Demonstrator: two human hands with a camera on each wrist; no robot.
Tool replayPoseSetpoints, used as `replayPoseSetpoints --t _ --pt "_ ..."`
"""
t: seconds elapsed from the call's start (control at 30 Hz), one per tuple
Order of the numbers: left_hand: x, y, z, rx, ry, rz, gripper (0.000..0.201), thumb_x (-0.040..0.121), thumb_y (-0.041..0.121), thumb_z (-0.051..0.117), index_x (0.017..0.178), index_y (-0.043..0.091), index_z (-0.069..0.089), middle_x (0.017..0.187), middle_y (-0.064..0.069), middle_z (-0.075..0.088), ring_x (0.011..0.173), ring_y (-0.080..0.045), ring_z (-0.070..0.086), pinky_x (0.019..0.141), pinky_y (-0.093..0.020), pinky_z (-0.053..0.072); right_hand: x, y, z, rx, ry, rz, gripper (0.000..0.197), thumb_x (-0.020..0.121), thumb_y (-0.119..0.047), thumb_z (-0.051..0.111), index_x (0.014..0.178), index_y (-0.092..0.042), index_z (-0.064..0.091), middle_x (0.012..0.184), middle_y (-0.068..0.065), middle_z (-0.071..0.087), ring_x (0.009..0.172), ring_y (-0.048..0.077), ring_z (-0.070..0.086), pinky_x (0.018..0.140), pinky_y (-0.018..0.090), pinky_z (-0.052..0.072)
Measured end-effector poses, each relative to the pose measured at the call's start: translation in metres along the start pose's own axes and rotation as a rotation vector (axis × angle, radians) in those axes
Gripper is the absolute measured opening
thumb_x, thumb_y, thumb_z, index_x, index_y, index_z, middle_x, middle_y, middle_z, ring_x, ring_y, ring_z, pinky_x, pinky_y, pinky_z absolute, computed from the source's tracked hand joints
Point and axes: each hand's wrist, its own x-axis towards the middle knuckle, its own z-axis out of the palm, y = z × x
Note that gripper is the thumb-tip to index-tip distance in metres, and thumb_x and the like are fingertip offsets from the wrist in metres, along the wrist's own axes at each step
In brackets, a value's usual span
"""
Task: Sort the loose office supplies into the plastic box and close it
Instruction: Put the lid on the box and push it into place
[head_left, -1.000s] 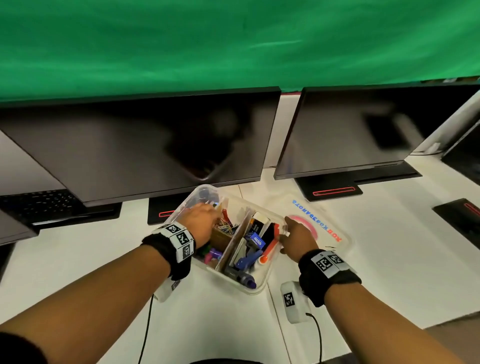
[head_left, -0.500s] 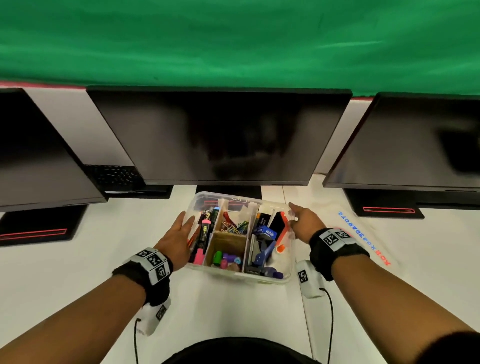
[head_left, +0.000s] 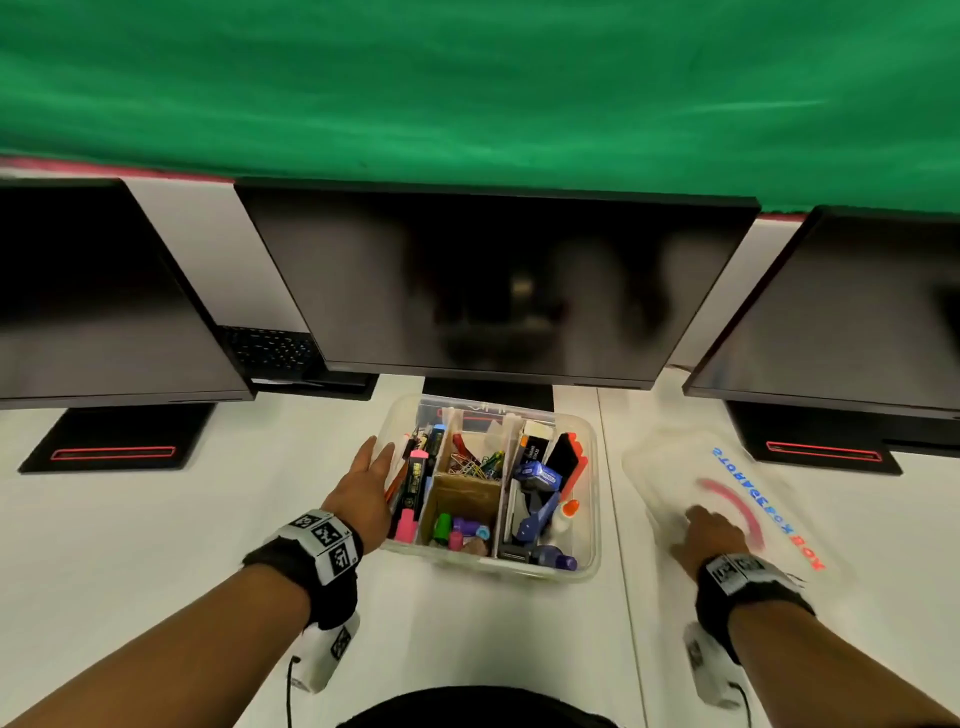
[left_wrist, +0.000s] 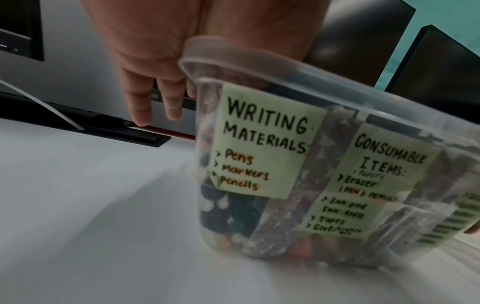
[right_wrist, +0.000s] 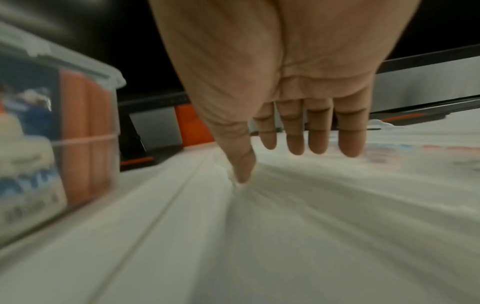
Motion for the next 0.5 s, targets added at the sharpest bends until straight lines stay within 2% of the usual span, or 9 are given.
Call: replayPoseSetpoints --t 0.1,0.27,0.37,0.5 --pt "0.0 0.0 0.0 0.003 -0.004 -0.008 0.081 0.088 0.01 0.058 0.151 0.023 0.008 0.159 -0.004 -0.003 0.141 -0.028 0.028 0.115 -0.036 0.03 -0.004 0.012 0.019 -0.05 0.033 0.0 0.048 0.089 -0.024 0.053 0.133 -0.011 0.04 0.129 0.014 0.049 0.118 0.03 0.052 0.101 0.036 0.043" --pt "0.002 -0.004 0.0 0.009 -0.005 -0.014 0.079 0.088 0.015 0.058 0.15 0.023 0.01 0.159 -0.004 0.002 0.14 -0.028 0.031 0.115 -0.037 0.031 -0.021 0.003 0.025 -0.185 0.042 -0.049 0.04 0.09 -0.018 0.048 0.128 -0.011 0.039 0.126 0.009 0.051 0.117 0.024 0.054 0.098 0.031 0.045" --pt "0.001 -0.003 0.001 0.011 -0.004 -0.006 0.08 0.089 0.018 0.058 0.151 0.021 0.007 0.159 -0.005 0.001 0.142 -0.027 0.029 0.114 -0.036 0.03 -0.034 -0.004 0.005 -0.244 0.078 -0.05 0.035 0.086 -0.014 0.048 0.12 -0.012 0.043 0.119 0.006 0.052 0.113 0.022 0.054 0.09 0.031 0.049" --pt "-0.001 -0.001 -0.003 0.024 -0.011 0.002 0.084 0.089 0.019 0.06 0.151 0.019 0.003 0.159 -0.006 -0.002 0.143 -0.026 0.025 0.116 -0.035 0.028 -0.051 -0.02 -0.047 -0.288 0.179 -0.098 0.034 0.087 -0.011 0.042 0.121 -0.011 0.045 0.12 0.006 0.055 0.111 0.022 0.056 0.09 0.029 0.048"
